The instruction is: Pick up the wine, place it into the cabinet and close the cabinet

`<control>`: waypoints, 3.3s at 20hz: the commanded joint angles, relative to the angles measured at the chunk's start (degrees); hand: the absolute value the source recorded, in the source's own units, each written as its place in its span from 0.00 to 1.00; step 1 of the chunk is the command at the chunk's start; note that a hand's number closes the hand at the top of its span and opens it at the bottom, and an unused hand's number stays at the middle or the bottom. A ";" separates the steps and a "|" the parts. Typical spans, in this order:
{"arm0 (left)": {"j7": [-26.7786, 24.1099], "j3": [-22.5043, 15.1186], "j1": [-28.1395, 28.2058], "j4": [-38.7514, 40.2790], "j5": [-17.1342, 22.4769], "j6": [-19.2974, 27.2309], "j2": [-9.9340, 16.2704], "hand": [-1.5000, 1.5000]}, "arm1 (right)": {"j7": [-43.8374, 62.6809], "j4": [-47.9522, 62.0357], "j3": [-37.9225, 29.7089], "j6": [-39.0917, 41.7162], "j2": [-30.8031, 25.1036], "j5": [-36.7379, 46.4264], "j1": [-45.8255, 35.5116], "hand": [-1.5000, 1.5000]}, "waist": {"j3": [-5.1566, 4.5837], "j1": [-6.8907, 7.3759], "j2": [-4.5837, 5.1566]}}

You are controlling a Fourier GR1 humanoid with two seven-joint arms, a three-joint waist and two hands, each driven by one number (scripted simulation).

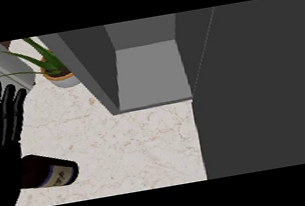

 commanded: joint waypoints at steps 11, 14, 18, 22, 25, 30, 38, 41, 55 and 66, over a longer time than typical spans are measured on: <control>5.81 -5.41 19.18 -11.75 20.26 -9.72 -1.61 0.00 | 11.21 -10.40 8.88 5.43 0.00 -4.11 10.08 0.00 | -0.34 2.20 0.84; 12.55 -5.61 18.95 -18.64 21.40 -7.38 -0.39 0.00 | 18.80 -16.15 9.64 3.95 -0.29 -4.73 8.46 0.00 | -0.31 1.94 0.95; 14.04 -10.17 18.95 -20.03 17.50 -4.83 -2.71 0.00 | 21.20 -22.21 11.38 4.72 -0.66 -4.79 11.93 0.00 | -0.29 1.71 0.94; 18.32 -12.83 21.80 -28.91 15.81 -1.21 -3.18 0.00 | 21.70 -21.63 7.38 5.16 -1.43 -8.30 10.30 0.00 | -0.26 2.21 0.86; 15.04 -12.34 21.11 -25.13 16.27 -2.08 -3.39 0.00 | 27.42 -24.49 9.54 2.43 -0.69 -5.76 8.18 0.00 | -0.32 2.18 0.85; 23.68 -12.59 18.11 -31.20 15.62 4.85 -3.43 0.00 | 24.13 -23.47 11.61 2.94 0.21 -3.78 10.28 0.00 | -0.22 1.87 0.78; 25.19 -2.54 18.04 -32.00 22.02 3.38 1.14 0.00 | 31.29 -23.61 10.95 -1.15 0.16 -1.70 1.78 0.00 | -0.36 2.71 0.79; 22.61 -1.33 19.12 -29.78 22.32 1.73 0.82 0.00 | 34.10 -25.89 11.93 -2.30 0.48 -1.59 1.21 0.00 | -0.39 2.65 0.71; 22.38 15.74 15.79 -20.45 30.33 -1.97 1.78 0.00 | 33.83 -27.34 10.44 -0.54 -0.93 -3.45 3.45 0.00 | -0.35 2.22 0.74; 26.20 24.91 17.20 -13.96 40.44 -8.26 3.26 0.00 | 39.44 -31.26 13.69 -2.85 -0.08 -0.95 1.34 0.00 | -0.36 2.14 0.76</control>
